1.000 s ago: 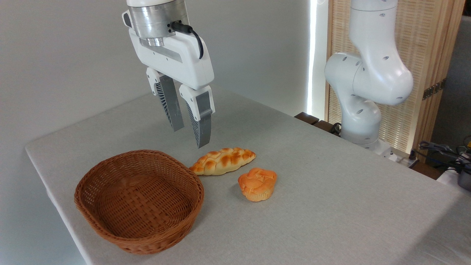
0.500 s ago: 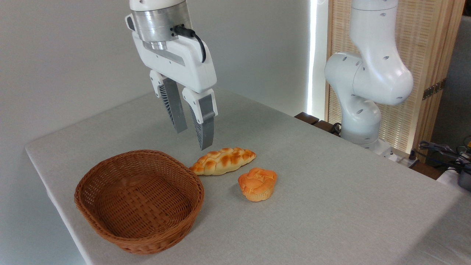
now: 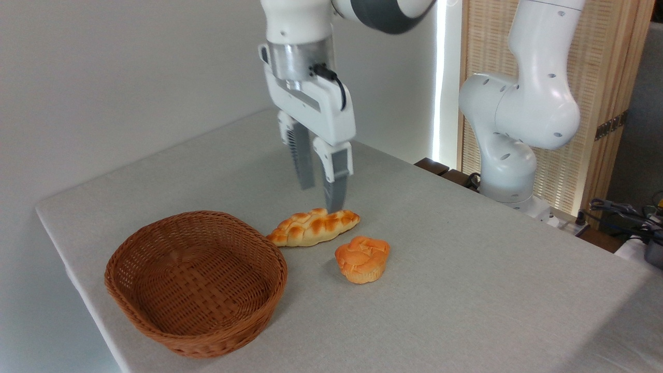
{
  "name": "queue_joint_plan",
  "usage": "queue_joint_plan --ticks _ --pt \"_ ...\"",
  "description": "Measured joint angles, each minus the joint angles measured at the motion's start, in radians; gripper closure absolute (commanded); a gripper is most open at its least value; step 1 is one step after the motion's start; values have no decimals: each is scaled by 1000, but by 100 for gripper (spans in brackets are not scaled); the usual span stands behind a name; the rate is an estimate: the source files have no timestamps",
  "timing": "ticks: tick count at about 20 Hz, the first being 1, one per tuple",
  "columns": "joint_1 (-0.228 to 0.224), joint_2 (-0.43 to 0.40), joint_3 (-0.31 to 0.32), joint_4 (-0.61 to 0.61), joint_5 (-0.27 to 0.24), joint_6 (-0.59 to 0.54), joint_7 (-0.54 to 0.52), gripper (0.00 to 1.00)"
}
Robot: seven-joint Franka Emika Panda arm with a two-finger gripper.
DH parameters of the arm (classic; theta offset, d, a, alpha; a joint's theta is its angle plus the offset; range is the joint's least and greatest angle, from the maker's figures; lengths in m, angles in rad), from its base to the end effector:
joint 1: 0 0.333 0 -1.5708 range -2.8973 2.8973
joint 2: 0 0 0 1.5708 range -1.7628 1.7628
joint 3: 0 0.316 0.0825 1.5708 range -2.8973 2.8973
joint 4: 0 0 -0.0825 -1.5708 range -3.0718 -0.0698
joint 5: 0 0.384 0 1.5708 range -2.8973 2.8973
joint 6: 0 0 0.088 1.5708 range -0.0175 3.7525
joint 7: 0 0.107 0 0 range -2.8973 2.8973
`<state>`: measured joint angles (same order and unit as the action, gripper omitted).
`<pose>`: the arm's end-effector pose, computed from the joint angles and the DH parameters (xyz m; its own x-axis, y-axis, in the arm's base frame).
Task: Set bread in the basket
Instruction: 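Move the open gripper down toward the round orange bun, then lower the gripper around the orange bun and close on it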
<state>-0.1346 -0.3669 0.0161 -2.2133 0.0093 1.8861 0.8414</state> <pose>0.4448 -0.0516 0.5290 0.5701 -0.8212 0.0241 -0.8206 -0.5706 -0.0317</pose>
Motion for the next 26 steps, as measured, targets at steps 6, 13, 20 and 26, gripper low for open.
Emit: queue_joint_plan --ticks 6,13,20,26 --pt "-57 -15 1 -149 155 87 5 0" --pt "-56 -14 78 -227 201 170 18 0" --pt "-59 4 85 -290 201 230 19 16" --pt "-59 18 88 -311 201 270 19 76"
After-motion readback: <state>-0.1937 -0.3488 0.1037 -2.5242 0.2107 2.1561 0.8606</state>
